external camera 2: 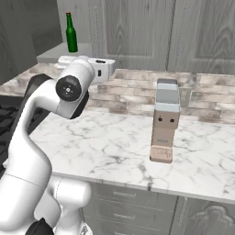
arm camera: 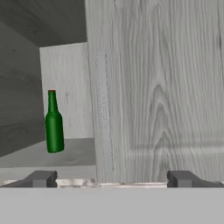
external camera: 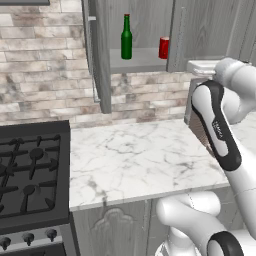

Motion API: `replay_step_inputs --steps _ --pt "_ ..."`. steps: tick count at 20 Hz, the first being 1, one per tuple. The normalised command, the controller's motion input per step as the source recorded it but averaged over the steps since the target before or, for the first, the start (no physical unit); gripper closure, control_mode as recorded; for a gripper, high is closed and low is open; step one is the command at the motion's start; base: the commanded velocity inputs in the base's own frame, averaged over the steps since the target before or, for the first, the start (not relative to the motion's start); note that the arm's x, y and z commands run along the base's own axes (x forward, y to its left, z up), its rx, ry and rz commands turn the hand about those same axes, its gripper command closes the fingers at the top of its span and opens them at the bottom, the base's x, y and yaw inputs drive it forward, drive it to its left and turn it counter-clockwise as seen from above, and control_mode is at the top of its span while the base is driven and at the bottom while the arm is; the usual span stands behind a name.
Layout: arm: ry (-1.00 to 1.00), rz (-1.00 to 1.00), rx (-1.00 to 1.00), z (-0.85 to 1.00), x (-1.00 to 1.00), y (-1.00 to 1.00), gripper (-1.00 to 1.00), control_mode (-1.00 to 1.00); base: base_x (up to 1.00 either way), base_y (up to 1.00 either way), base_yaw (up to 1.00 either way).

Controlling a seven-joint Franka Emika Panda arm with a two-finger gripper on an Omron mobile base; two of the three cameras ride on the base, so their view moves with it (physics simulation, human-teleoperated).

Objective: Open the cabinet directly in front. Then move the beer and the mug to the dining counter with the jar on it.

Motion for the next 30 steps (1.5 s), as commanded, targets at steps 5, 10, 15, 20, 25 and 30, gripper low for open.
replay_step_inputs --steps 5,10,15,20,25,30 --pt "0.0 -0.03 0.0 0.0 0.0 0.0 -1.0 -1.0 0.0 0.0 0.0" --pt "0.0 0.0 0.0 0.01 0.11 0.03 -1.0 -1.0 0.0 0.0 0.0" --pt "0.0 0.0 0.0 0.09 0.63 0.08 -1.0 -1.0 0.0 0.0 0.0" --pt "0.03 0.01 0.0 0.0 0.92 0.0 -1.0 -1.0 0.0 0.0 0.0" --pt "0.07 0.02 0.0 0.0 0.99 0.0 -1.0 -1.0 0.0 0.0 0.0" --pt "0.02 0.09 0.02 -0.03 1.0 -0.22 -1.0 -1.0 0.0 0.0 0.0"
